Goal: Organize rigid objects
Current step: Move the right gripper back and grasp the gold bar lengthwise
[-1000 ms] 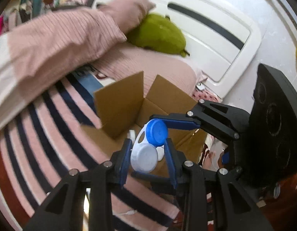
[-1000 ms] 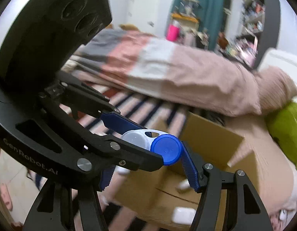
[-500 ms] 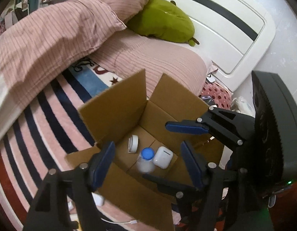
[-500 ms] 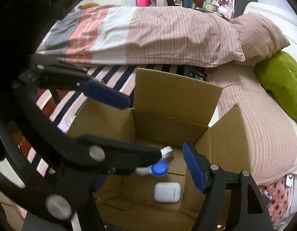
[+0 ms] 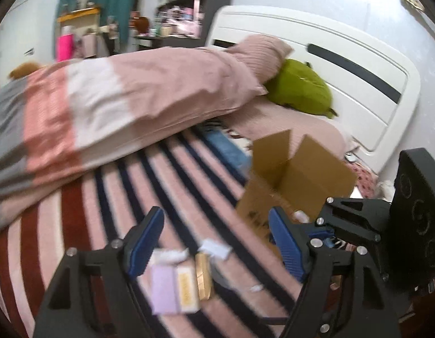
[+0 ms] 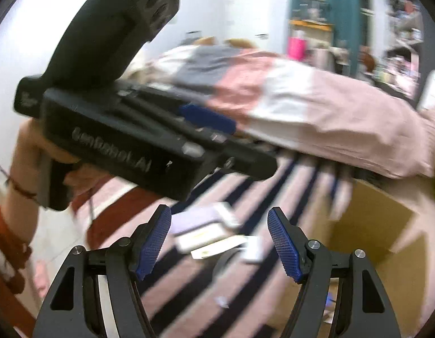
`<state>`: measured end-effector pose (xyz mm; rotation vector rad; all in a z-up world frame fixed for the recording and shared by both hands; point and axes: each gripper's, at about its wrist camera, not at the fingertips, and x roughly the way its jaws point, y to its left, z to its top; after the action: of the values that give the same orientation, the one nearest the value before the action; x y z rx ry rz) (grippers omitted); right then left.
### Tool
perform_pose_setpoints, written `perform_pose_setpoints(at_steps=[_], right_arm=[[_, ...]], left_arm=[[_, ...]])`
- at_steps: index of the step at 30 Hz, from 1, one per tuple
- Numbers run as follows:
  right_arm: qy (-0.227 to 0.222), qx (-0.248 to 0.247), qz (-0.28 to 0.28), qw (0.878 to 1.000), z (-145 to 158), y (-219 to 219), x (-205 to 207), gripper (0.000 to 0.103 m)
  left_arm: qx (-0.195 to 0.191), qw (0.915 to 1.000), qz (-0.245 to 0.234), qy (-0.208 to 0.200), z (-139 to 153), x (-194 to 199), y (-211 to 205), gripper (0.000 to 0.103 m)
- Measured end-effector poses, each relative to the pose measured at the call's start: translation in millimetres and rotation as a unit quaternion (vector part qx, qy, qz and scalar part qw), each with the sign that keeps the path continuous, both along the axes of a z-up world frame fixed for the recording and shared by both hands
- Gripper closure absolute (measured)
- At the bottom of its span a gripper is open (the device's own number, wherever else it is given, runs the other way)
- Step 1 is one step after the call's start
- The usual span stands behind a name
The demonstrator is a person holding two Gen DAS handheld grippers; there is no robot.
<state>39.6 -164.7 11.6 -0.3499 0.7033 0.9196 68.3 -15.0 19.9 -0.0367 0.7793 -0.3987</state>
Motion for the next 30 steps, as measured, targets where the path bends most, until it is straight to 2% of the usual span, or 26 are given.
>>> perform_pose_setpoints(at_steps=[2,5,10,13,18,25,27,29,30], right_arm=[[0.009,-0.017,0.040,0.999,-18,21,-7,0.035],[0.035,-0.051,0.067,0.996,-53,42,-9,0.034],[0.065,-0.091,0.059,0.992,-110,55,4,0.034],[0.092,-0.101,0.030,0.990,-139,49,26,0.034],[0.126,-0.094,-0.005,0.988,-160,45,47,0.034],[0.185,-0.057,-0.075,0.978,-168,39,73,0.035],[0.193,-0.055,-0.084,0.976,-168,38,75,0.038],[0.185,-0.064,-0.080,0.977,-166,38,72,0.046],[0.181,-0.068,-0.079,0.978,-165,38,71,0.047]], left_arm=[[-0.005,0.9996,0.026,0.004,-18,-13,22,0.028],[-0.014,0.9984,0.053,0.017,-49,-29,46,0.028],[-0.015,0.9952,0.084,0.048,-100,-43,69,0.028],[-0.020,0.9937,0.092,0.061,-121,-48,75,0.028],[-0.030,0.9927,0.095,0.068,-136,-53,79,0.028],[-0.034,0.9934,0.089,0.064,-137,-54,74,0.028],[-0.032,0.9936,0.087,0.063,-137,-54,72,0.028],[-0.029,0.9938,0.086,0.063,-137,-53,72,0.028],[-0.029,0.9939,0.086,0.064,-137,-53,71,0.028]])
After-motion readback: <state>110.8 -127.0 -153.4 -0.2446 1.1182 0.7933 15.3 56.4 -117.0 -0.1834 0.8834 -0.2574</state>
